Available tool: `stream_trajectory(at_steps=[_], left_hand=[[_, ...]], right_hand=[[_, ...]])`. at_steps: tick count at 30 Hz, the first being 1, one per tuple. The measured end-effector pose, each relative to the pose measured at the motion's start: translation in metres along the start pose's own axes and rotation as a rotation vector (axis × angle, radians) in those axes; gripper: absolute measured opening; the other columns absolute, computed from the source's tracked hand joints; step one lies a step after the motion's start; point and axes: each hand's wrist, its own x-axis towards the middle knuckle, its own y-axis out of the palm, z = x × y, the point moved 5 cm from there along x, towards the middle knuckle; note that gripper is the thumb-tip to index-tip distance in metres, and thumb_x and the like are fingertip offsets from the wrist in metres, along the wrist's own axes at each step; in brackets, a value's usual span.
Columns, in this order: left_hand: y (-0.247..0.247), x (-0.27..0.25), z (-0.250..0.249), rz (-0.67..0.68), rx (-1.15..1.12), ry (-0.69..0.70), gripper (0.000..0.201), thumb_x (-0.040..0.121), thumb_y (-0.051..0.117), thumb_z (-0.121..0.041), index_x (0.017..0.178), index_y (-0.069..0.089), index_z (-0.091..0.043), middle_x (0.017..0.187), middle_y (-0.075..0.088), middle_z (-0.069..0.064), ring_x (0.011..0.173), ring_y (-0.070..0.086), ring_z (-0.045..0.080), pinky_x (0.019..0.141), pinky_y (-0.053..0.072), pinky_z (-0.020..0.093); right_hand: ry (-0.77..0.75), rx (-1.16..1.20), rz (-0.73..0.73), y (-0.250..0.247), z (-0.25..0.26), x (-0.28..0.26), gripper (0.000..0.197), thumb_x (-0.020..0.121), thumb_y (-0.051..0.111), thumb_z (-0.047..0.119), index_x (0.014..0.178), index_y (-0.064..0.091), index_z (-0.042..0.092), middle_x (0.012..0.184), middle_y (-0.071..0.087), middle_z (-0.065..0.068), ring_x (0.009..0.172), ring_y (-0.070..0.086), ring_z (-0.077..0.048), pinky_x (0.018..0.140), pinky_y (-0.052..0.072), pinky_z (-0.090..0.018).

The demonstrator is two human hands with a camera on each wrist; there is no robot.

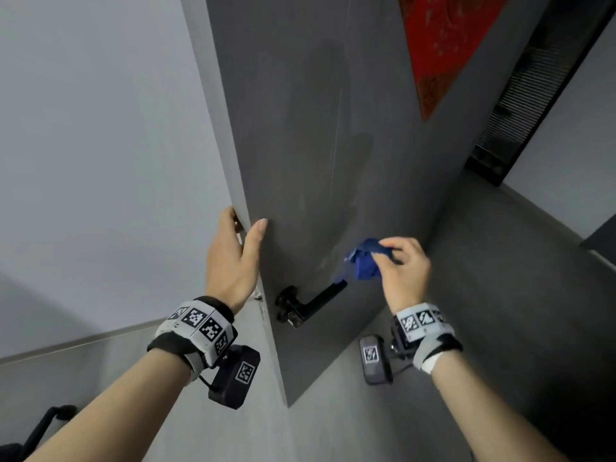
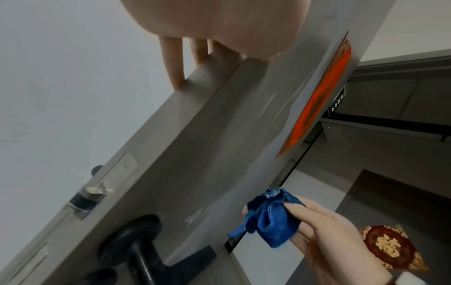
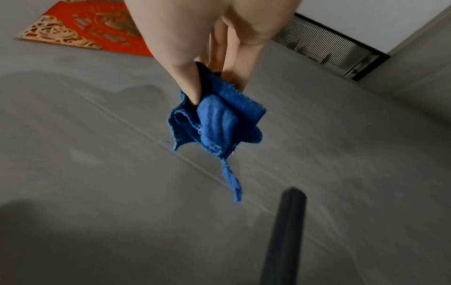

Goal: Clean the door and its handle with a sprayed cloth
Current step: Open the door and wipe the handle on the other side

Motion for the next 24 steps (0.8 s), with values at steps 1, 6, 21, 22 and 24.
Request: stream_trajectory(at_steps=[1,6,21,22,24], left_hand=[[0.001,-0.001,-0.001,-0.011,0.014,0.009,0.028,0.098,0.047,-0.05,0.113,0.049,-0.026,0.098,0.06,-0.026,0.088,0.056,-0.012,0.074,0.045,0.022],[-0.004,0.007,-0.001,-0.035,0.046,0.023,0.021,0.099,0.048,-0.043,0.104,0.047,-0.023,0.081,0.051,-0.019,0.074,0.052,-0.009,0.066,0.04,0.017],[0.014,0.023,0.112,-0.083,-0.208,-0.066,0.032,0.1,0.051,-0.04,0.105,0.058,-0.009,0.097,0.062,-0.009,0.088,0.056,0.002,0.081,0.047,0.015],[0.015,0.026,0.117,-0.099,-0.21,-0.069,0.024,0.102,0.051,-0.034,0.106,0.058,-0.011,0.097,0.063,-0.011,0.086,0.057,-0.002,0.079,0.047,0.012],[0.015,0.034,0.126,-0.126,-0.219,-0.065,0.024,0.101,0.051,-0.033,0.105,0.056,-0.01,0.093,0.061,-0.012,0.079,0.055,-0.007,0.072,0.045,0.008]], right_hand=[[0.023,0.008,-0.01,-0.004,0.0,0.01,0.032,0.073,0.07,-0.006,0.081,0.068,0.024,0.095,0.066,-0.005,0.08,0.069,-0.021,0.075,0.058,-0.045],[-0.024,0.086,0.053,0.007,0.021,0.045,0.034,0.072,0.064,-0.01,0.082,0.068,0.023,0.099,0.061,0.002,0.085,0.07,-0.025,0.077,0.059,-0.038],[0.064,0.007,0.195,0.158,-0.096,0.02,0.02,0.065,0.077,0.006,0.072,0.072,0.024,0.072,0.072,0.006,0.063,0.067,-0.01,0.061,0.056,-0.039],[0.13,-0.032,0.261,0.169,-0.105,0.007,0.018,0.064,0.078,0.009,0.069,0.073,0.026,0.067,0.073,0.007,0.06,0.065,-0.004,0.061,0.057,-0.037],[0.224,-0.089,0.343,0.184,-0.112,-0.003,0.014,0.063,0.079,0.013,0.064,0.075,0.026,0.061,0.071,0.011,0.054,0.059,0.001,0.057,0.054,-0.03]])
